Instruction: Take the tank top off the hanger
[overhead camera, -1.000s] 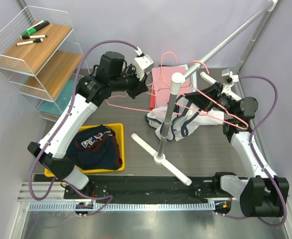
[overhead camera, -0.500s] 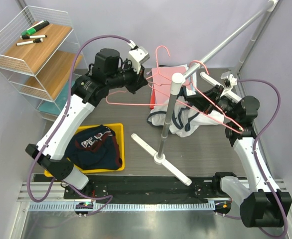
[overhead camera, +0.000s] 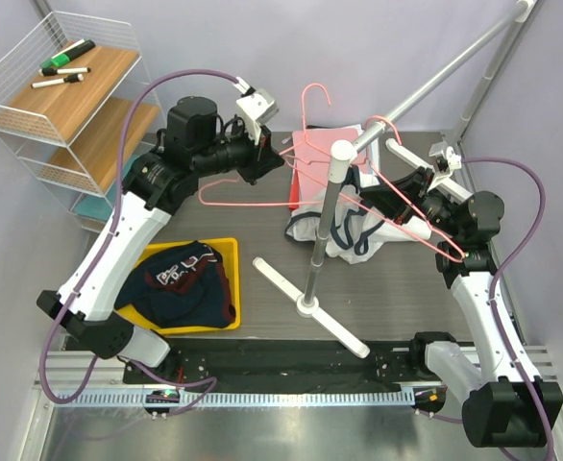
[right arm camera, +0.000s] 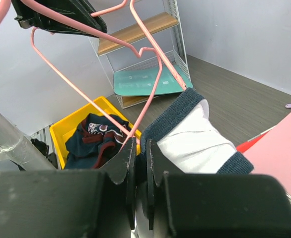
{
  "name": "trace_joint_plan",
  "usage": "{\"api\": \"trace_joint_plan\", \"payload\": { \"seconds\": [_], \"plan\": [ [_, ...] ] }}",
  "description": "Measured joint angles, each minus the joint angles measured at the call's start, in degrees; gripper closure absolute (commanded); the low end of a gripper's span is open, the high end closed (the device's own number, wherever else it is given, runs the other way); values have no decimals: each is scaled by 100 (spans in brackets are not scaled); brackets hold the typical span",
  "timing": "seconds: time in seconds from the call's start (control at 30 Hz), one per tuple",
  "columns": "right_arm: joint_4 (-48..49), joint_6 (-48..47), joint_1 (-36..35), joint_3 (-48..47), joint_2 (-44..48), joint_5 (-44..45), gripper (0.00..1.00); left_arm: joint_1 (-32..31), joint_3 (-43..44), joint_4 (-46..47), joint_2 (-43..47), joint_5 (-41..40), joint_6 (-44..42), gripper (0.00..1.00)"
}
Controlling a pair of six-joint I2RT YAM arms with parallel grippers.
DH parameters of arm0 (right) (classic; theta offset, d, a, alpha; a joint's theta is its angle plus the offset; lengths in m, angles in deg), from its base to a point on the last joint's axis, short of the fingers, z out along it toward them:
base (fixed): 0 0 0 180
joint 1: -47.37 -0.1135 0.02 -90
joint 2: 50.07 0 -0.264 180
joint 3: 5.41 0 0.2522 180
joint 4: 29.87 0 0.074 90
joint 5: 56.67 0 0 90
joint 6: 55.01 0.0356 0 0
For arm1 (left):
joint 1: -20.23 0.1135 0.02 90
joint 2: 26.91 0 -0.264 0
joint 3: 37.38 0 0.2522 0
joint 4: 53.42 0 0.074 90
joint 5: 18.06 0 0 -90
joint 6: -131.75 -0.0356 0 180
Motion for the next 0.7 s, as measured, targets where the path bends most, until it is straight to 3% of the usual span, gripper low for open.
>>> {"api": "trace_joint_plan", "payload": {
  "seconds": [0.3,0.7],
  "plan": [
    [-13,37,0,2,4,142,99,0,-417,367,83,197,238,100],
    [-656,-289,-11,-48,275,1810,99,13,-634,431,461,168,74,100]
  ]
}}
